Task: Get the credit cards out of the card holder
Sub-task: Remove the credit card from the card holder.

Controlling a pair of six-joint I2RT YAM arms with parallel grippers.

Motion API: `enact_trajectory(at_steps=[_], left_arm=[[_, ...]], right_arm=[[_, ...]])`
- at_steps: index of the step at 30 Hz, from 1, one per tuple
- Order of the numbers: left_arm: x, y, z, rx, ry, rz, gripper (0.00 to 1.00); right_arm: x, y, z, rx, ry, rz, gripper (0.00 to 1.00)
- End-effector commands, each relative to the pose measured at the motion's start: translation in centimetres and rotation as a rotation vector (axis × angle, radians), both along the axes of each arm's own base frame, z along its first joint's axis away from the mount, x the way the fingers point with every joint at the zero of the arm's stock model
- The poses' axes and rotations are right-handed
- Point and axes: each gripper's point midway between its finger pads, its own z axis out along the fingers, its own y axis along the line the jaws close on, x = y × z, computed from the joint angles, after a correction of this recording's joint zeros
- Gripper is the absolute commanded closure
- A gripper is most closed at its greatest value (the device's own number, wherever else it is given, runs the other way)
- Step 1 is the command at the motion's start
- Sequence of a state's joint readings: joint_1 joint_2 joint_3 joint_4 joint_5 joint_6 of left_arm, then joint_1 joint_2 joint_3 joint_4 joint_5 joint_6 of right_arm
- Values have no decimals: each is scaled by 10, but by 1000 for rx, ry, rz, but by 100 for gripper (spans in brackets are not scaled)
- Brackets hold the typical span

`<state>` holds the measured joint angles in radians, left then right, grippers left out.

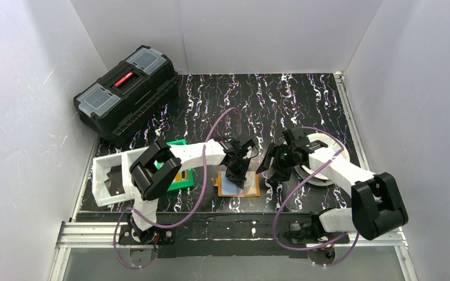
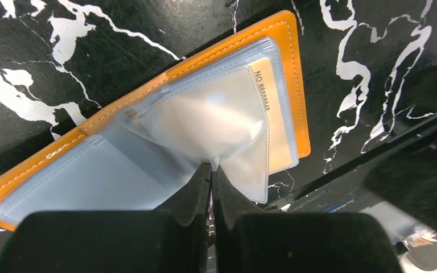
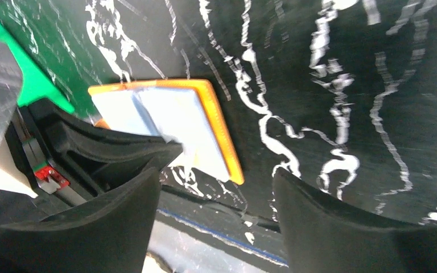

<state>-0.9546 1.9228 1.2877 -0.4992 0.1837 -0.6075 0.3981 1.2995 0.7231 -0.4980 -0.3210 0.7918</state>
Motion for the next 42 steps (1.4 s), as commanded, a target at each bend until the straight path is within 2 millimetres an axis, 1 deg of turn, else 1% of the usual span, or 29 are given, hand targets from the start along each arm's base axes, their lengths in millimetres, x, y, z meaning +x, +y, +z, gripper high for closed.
enact_trajectory(at_steps=[1, 5, 7, 10, 14, 18, 23, 29, 34, 36, 40, 42], left_arm=[[-8, 9, -18, -4, 52, 36, 100], [-10, 10, -19, -23, 69, 47, 100], [-10, 11, -20, -25, 74, 49, 100], [-10, 12, -19, -31, 80, 50, 100], [-13, 13, -21, -35, 90, 49, 100], [-14, 9, -18, -51, 98, 45, 100], [-13, 6, -12, -72, 95, 40, 100], [-11, 5, -4, -86, 90, 45, 100], [-5, 8, 13, -87, 64, 64, 83], [-1, 11, 21, -86, 42, 71, 78], [7, 19, 36, -96, 1, 92, 73], [10, 27, 41, -90, -14, 104, 73]], right_arm=[[-3, 34, 10, 115, 23, 46, 34], [-12, 46, 0, 128, 77, 61, 49], [-15, 50, -3, 129, 92, 66, 53], [-21, 58, -10, 121, 115, 87, 56], [-25, 56, -25, 95, 151, 91, 57], [-27, 59, -38, 102, 184, 92, 64], [-28, 60, -43, 107, 198, 91, 72], [-26, 58, -43, 88, 185, 82, 89], [-20, 52, -36, 61, 132, 73, 99], [-18, 50, -33, 44, 112, 77, 99], [-13, 45, -26, 13, 73, 68, 99], [-11, 42, -22, -2, 57, 63, 99]])
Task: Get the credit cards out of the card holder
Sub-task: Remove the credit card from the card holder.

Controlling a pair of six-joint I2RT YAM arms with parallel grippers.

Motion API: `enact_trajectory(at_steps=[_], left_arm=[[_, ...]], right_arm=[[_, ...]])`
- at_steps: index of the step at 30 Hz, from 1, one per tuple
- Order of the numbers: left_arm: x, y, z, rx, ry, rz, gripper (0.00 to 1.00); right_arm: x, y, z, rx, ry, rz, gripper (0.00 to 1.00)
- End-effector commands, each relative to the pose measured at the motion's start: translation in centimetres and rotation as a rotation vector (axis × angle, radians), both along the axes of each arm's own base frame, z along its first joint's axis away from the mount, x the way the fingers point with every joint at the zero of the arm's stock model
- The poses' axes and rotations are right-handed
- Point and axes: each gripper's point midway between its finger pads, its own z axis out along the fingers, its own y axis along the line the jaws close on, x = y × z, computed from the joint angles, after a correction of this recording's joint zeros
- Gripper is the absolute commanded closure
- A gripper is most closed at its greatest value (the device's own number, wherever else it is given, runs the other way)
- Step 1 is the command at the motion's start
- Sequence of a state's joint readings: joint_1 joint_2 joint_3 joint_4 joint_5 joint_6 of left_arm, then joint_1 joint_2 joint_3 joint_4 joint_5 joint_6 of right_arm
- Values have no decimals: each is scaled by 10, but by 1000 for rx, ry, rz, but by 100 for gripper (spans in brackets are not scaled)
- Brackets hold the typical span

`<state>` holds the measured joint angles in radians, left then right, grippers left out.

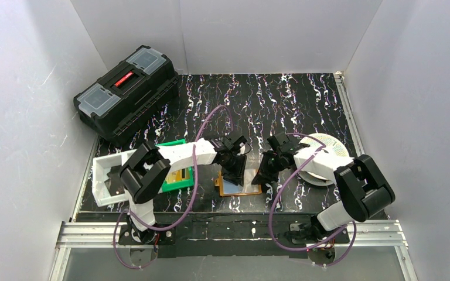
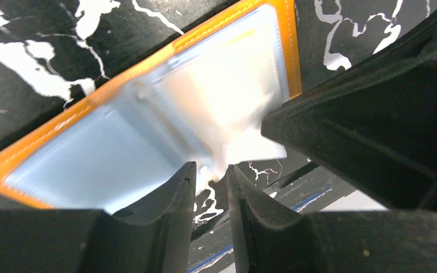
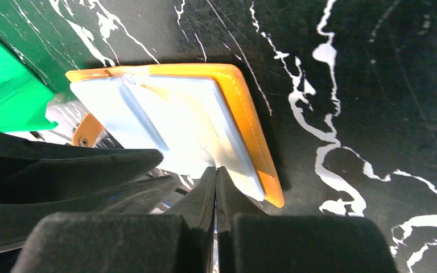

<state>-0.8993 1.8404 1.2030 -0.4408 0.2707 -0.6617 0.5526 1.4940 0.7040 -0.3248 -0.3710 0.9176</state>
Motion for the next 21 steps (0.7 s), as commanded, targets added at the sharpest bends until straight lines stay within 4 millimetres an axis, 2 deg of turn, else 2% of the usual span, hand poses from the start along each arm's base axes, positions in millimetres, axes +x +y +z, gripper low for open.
enact_trajectory(at_steps=[1, 6, 12, 15, 18, 21], left_arm=[[11, 25, 28, 15, -75, 40, 73], [13, 48, 28, 52, -99, 70, 75], [13, 67, 21, 94, -106, 92, 80], [14, 70, 22, 92, -105, 99, 82], [14, 72, 25, 86, -112, 99, 83], [15, 76, 30, 82, -119, 107, 83]], right_arm=[[10, -7, 15, -48, -78, -5, 99], [18, -9, 25, -66, -127, 4, 99], [27, 4, 38, -28, -153, 22, 98], [28, 13, 42, -15, -155, 42, 89], [27, 25, 46, 1, -161, 64, 73], [28, 36, 47, 10, -163, 81, 63]])
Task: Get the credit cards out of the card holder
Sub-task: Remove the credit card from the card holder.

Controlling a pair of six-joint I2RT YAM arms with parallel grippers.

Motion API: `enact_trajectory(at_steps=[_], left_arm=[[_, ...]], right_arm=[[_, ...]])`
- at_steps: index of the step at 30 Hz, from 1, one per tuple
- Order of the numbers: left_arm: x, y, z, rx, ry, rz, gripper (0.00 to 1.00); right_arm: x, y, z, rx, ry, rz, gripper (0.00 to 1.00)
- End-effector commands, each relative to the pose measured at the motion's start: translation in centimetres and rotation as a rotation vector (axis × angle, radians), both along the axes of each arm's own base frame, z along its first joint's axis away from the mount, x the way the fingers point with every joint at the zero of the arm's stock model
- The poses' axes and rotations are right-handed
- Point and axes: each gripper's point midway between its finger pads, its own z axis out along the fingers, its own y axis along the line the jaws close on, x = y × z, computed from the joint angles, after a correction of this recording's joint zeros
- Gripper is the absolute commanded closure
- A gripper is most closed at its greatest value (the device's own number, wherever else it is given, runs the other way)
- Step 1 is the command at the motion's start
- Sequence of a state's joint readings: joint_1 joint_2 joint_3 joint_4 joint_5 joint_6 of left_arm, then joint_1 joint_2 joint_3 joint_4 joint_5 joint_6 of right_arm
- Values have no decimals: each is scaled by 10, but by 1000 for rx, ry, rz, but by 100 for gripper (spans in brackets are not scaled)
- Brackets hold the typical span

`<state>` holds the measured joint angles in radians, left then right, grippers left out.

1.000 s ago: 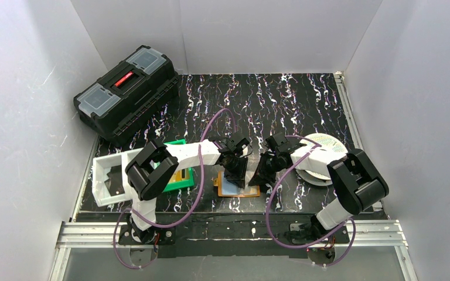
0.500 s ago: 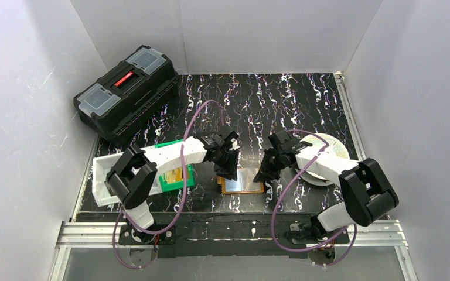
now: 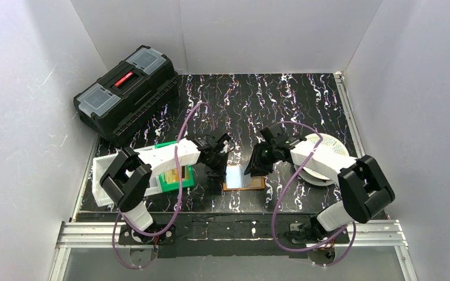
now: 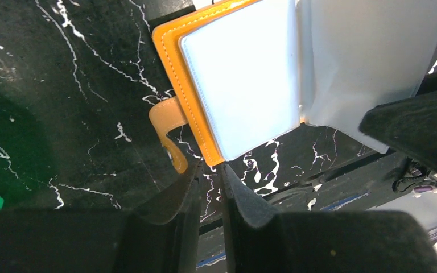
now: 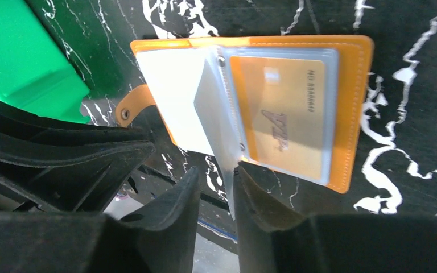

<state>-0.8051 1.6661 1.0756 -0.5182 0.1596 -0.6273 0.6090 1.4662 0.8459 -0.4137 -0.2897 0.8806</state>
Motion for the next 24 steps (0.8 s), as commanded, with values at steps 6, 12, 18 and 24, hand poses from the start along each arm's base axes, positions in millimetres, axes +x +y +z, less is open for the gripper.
enact_trajectory(at_steps=[6, 12, 18, 24], left_arm=[[1, 17, 33, -19, -71, 4, 84], [-3, 23, 50, -46, -94, 10, 84], [-4, 29, 64, -54, -116, 6, 84], [-3, 29, 68, -72, -115, 8, 84]], right_arm=[[11, 40, 12, 39, -14, 69, 56], [17, 57, 5, 48, 18, 88, 47], [23, 70, -1, 62, 39, 93, 42], [20, 72, -21, 48, 84, 90, 42]])
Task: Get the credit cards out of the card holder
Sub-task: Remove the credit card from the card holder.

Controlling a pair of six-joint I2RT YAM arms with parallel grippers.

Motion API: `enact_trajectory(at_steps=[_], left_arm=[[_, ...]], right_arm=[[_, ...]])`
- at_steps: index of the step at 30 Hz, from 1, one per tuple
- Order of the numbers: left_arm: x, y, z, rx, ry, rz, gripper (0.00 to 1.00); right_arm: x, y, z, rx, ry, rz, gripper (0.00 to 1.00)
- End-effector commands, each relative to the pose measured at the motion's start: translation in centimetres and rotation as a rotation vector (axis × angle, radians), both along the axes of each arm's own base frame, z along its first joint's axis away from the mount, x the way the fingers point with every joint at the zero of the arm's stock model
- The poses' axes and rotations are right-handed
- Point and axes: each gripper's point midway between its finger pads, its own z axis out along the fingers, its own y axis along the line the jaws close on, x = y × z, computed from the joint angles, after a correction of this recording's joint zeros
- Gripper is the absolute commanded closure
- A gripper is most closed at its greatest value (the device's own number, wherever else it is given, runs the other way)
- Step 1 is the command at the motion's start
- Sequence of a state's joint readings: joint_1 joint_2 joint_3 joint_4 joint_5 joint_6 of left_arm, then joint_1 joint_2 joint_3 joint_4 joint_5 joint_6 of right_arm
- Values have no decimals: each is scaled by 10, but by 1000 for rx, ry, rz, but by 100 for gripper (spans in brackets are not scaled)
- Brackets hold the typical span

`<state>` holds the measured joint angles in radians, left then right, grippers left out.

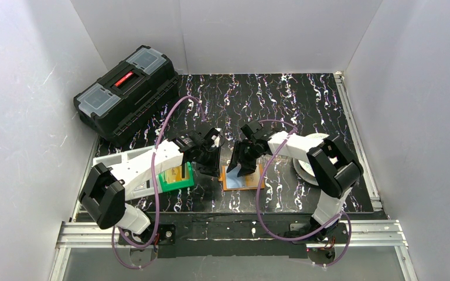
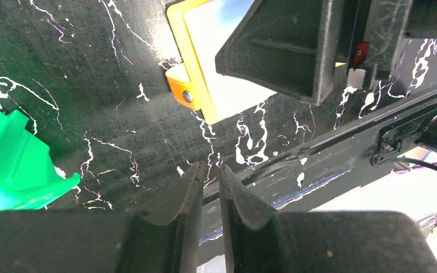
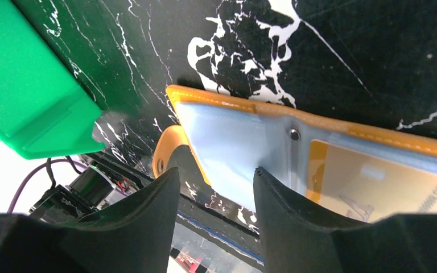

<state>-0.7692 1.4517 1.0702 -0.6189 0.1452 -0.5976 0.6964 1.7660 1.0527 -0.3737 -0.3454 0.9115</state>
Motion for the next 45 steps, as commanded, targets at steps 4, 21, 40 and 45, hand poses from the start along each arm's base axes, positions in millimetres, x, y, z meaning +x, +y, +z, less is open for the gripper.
enact_trajectory(at_steps=[4, 21, 40, 45], left_arm=[[0, 6, 17, -15, -23, -4, 84], [7, -5, 38, -84, -21, 1, 83], [25, -79, 17, -292, 157, -5, 81], [35, -99, -2, -326, 211, 13, 80]], right_arm=[[2, 10, -9, 24, 19, -1, 41], [30, -7, 58, 79, -124, -49, 38], [17, -86, 41, -107, -166, -125, 42], [9, -97, 26, -159, -154, -111, 54]])
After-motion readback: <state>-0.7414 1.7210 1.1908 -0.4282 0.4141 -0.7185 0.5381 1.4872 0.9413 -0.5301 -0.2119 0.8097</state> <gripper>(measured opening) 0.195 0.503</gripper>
